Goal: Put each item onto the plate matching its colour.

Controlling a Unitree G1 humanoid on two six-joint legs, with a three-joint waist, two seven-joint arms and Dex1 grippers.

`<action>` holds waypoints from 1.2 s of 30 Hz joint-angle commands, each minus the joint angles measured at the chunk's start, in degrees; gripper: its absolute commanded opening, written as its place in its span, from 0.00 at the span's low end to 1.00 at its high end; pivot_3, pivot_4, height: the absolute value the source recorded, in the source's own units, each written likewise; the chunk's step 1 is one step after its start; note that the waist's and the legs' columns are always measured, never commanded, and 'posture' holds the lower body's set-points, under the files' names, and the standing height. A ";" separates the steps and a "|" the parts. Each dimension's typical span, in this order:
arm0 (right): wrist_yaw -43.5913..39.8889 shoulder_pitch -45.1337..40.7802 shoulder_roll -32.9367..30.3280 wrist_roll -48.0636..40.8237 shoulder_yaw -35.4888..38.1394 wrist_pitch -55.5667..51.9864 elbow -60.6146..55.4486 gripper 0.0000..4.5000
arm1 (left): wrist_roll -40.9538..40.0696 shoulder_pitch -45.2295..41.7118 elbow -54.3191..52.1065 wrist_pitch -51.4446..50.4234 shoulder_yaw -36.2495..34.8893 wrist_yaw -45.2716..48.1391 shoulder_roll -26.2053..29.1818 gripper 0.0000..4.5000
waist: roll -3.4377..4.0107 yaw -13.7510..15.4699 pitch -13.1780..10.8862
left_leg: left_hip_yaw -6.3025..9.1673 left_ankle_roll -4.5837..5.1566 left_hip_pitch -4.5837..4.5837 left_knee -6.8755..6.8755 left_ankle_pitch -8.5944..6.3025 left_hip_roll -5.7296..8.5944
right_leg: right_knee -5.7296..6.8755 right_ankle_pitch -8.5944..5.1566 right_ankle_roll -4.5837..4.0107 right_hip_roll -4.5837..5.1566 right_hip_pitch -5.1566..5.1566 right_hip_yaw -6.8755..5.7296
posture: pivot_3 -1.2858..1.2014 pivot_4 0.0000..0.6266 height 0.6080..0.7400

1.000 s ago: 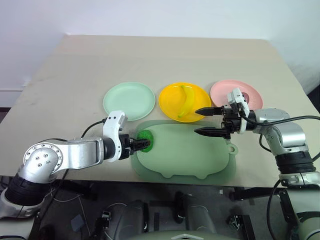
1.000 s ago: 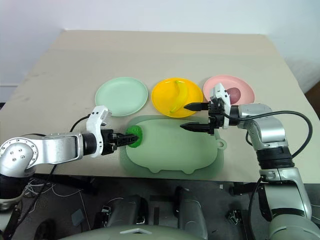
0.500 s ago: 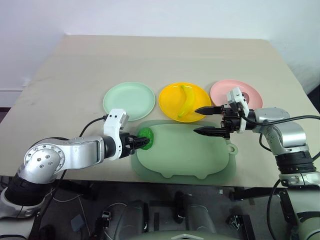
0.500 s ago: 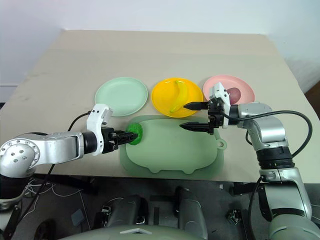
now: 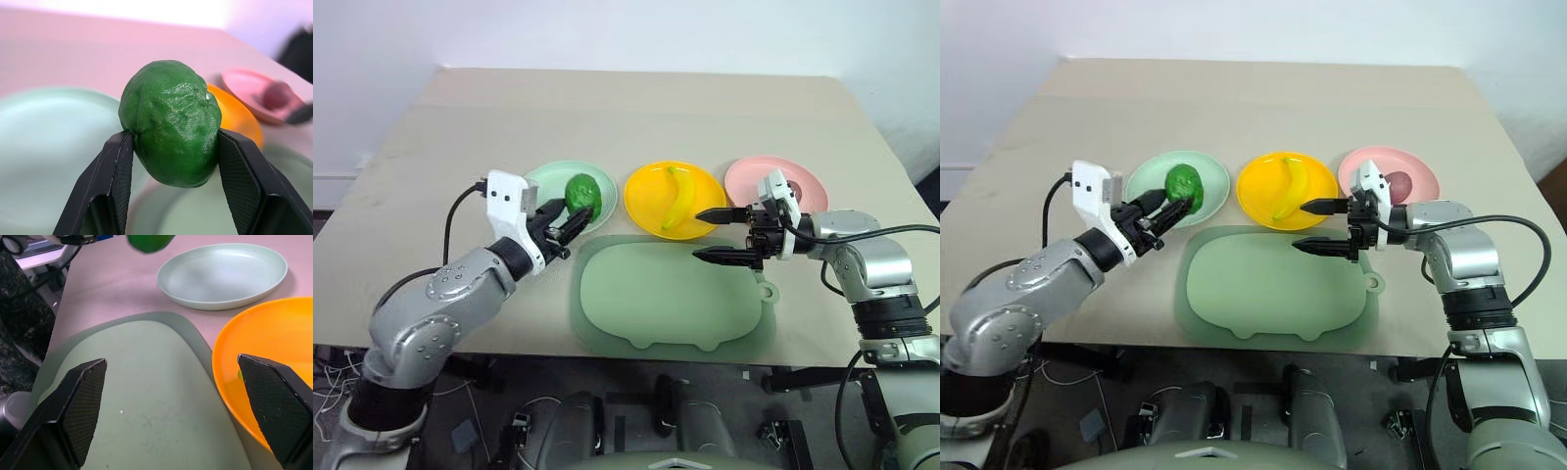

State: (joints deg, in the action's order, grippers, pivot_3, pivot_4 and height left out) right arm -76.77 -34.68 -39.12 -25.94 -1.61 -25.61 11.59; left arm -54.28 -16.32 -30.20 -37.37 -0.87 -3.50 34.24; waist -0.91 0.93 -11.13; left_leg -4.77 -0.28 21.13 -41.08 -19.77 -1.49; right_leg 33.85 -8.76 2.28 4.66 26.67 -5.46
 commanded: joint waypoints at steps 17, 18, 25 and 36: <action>2.57 -1.40 0.80 -1.16 1.24 -0.60 -2.84 1.00 | 34.81 -12.51 26.94 17.62 -3.21 -0.43 -14.76 0.50 | -0.01 -0.13 0.01 | 0.03 0.23 0.05 0.00 -0.12 -0.05 | 0.11 0.02 0.02 0.01 0.01 -0.08 | 0.52 0.24 1.00; 2.73 -1.41 0.78 -1.40 1.34 -1.08 -3.07 1.00 | 35.17 -12.88 27.58 18.09 -3.21 0.40 -15.13 0.50 | -0.01 -0.14 0.01 | 0.03 0.21 0.05 0.00 -0.11 -0.06 | 0.13 0.02 0.02 0.01 0.01 -0.09 | 0.52 0.24 1.00; 3.36 -1.19 0.62 -0.98 1.37 -1.43 -3.33 1.00 | 34.17 -13.45 27.18 14.64 -2.81 6.95 -16.55 0.50 | -0.01 -0.12 0.01 | 0.04 0.22 0.07 0.00 -0.11 -0.09 | 0.13 0.02 0.02 0.01 0.03 -0.11 | 0.52 0.24 1.00; 3.89 -1.50 0.69 -0.56 0.96 -1.37 -2.96 1.00 | 42.10 -12.32 26.23 15.43 -2.42 5.14 -18.85 0.99 | -0.01 -0.10 0.01 | 0.05 0.26 0.07 0.00 -0.13 -0.10 | 0.13 0.02 0.02 0.02 0.03 -0.11 | 0.52 0.24 1.00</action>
State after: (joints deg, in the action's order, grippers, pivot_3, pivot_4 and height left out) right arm -72.96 -35.03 -38.42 -26.00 -1.60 -27.27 9.89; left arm -12.94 -28.38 -1.20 -21.87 -2.79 1.97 15.82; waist -0.92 0.82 -11.12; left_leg -4.72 -0.02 21.20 -41.08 -19.90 -1.59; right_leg 33.98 -8.74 2.30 4.68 26.70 -5.57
